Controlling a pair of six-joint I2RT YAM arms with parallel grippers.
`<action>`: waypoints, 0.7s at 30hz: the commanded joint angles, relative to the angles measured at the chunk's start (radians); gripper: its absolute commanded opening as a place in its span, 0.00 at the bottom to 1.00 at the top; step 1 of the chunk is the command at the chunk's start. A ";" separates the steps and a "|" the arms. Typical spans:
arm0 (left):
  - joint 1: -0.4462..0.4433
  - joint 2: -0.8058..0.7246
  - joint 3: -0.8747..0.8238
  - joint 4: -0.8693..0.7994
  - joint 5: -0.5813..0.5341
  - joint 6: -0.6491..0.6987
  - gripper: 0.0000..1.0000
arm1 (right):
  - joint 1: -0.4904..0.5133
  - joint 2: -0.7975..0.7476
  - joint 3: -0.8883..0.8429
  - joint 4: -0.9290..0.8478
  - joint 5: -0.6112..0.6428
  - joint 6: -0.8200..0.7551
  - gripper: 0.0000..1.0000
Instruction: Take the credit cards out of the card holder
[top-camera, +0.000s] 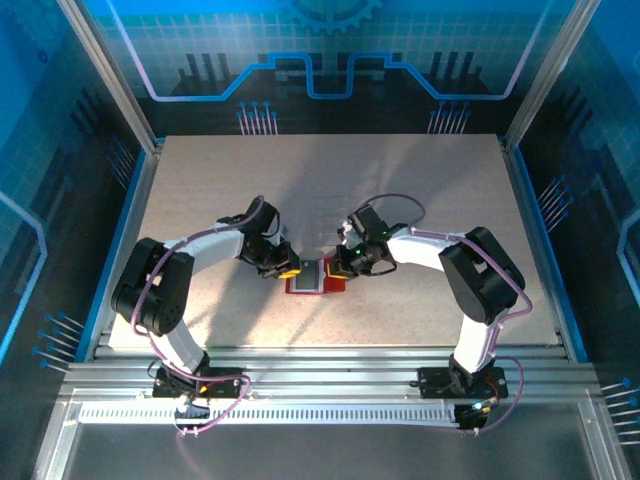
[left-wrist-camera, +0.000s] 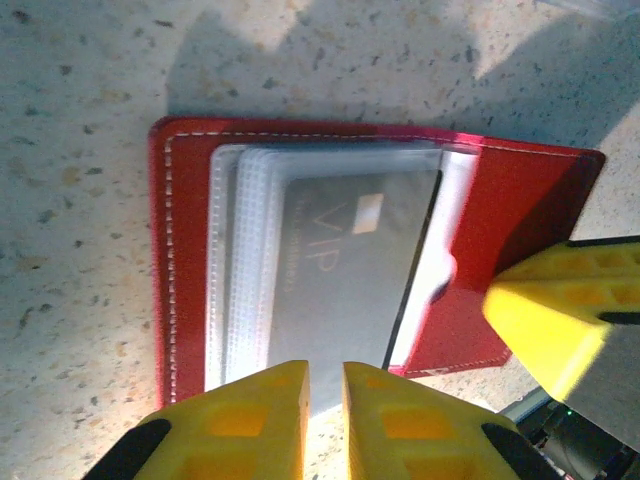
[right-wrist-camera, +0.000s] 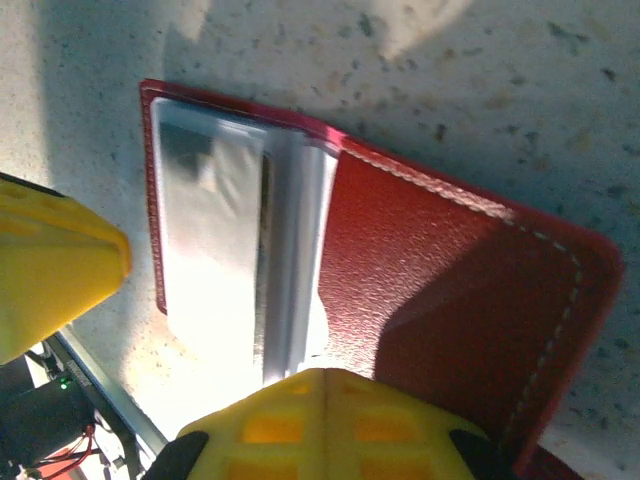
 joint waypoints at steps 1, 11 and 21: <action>0.010 0.015 -0.016 0.008 0.015 0.021 0.16 | 0.021 0.027 0.039 -0.038 -0.033 -0.013 0.02; 0.037 -0.037 -0.029 0.033 0.045 0.008 0.17 | 0.054 0.079 0.058 -0.033 -0.023 -0.001 0.02; 0.038 -0.078 -0.014 0.024 0.059 0.004 0.16 | 0.027 0.091 0.018 -0.111 0.033 -0.077 0.01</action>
